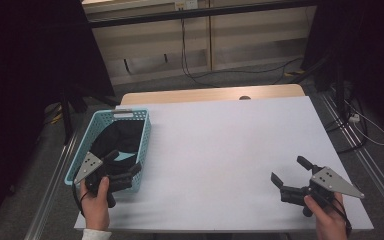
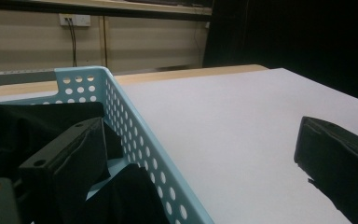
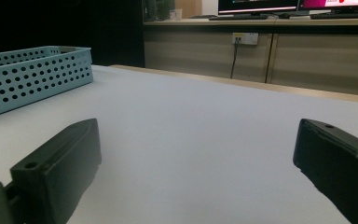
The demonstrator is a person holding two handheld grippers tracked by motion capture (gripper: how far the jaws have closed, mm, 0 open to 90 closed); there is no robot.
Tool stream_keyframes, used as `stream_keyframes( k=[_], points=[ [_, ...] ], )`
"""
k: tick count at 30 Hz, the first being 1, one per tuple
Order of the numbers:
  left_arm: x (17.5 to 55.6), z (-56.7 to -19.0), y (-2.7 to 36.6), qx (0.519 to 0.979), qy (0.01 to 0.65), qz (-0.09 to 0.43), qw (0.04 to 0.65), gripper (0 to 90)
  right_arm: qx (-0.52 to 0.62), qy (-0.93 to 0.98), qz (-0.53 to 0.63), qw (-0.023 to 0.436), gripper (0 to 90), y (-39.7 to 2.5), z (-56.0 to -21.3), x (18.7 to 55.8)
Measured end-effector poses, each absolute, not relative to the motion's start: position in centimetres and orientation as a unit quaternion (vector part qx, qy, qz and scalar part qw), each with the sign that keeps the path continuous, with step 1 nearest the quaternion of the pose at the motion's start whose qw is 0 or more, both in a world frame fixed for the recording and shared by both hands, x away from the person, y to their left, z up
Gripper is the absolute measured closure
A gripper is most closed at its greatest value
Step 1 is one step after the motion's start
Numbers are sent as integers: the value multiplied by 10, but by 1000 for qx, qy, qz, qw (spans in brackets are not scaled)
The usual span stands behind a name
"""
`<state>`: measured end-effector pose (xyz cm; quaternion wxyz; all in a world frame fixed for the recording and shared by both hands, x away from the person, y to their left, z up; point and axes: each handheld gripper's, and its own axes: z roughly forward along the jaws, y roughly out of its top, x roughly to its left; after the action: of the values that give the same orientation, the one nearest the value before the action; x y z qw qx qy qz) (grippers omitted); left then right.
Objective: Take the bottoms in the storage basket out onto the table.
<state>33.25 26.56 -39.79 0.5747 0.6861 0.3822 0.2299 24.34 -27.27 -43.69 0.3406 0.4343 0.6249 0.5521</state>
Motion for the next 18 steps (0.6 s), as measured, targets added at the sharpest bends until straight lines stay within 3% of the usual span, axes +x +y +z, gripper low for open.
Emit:
stream_keyframes(
  k=[18],
  points=[
    [332, -395, 267, 683, 385, 226, 578, 23, 428, 635, 550, 334, 0, -273, -438, 244]
  ],
)
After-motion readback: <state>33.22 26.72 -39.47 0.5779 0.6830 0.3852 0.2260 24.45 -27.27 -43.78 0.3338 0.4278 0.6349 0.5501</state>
